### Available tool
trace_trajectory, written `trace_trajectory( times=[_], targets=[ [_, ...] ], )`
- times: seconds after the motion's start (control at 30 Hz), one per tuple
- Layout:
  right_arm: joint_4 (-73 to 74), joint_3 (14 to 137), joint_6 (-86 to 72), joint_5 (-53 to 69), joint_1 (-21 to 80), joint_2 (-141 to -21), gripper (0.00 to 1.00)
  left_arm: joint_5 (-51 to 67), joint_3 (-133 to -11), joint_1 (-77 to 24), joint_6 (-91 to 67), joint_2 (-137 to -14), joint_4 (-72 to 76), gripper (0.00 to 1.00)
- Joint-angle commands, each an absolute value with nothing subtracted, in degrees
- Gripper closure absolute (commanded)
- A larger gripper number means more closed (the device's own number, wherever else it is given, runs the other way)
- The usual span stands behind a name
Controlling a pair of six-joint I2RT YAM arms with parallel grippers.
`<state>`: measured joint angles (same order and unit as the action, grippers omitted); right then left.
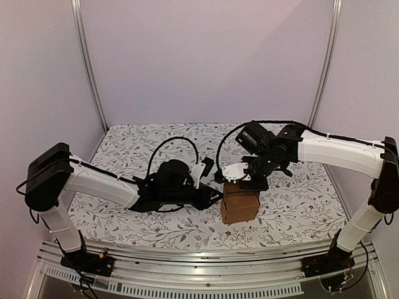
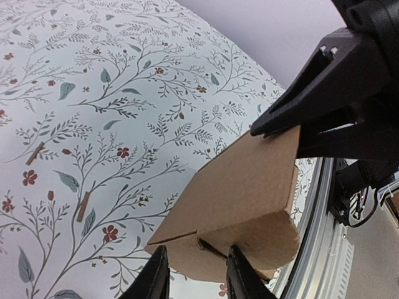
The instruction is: Fold the paper box
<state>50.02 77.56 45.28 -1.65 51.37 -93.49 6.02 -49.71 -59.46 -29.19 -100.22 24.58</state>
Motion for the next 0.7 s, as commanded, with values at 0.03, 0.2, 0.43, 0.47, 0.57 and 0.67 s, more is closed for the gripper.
trace_trajectory(
  times=[0.03,0.2,0.43,0.47,0.57,0.67],
  targets=[
    [51.1,76.4,45.4,-3.1,52.4,-91.1,0.90,6.5,-49.5,-59.3,-29.4,-100.8,25.1,0.68],
    [50.9,75.5,45.6,-4.6,53.1,-91.0,0.90,6.8,-49.7,-59.3,-29.5,-101.1,25.1,0.68],
    [50.5,74.9,45.9,-5.7,53.6,-90.1,0.96,7.7,-50.4,-59.4,-29.5,-101.6,24.8,0.68],
    [50.3,74.7,46.0,-5.9,53.6,-90.2,0.97,7.9,-50.4,-59.4,-29.5,-101.6,24.8,0.69],
    [49.9,74.0,45.9,-6.0,53.8,-90.3,0.99,8.4,-50.6,-59.6,-29.2,-101.5,24.8,0.69],
    [49.7,73.7,45.7,-6.0,53.8,-90.7,1.00,8.7,-50.9,-59.8,-28.9,-101.4,24.5,0.69]
  ],
)
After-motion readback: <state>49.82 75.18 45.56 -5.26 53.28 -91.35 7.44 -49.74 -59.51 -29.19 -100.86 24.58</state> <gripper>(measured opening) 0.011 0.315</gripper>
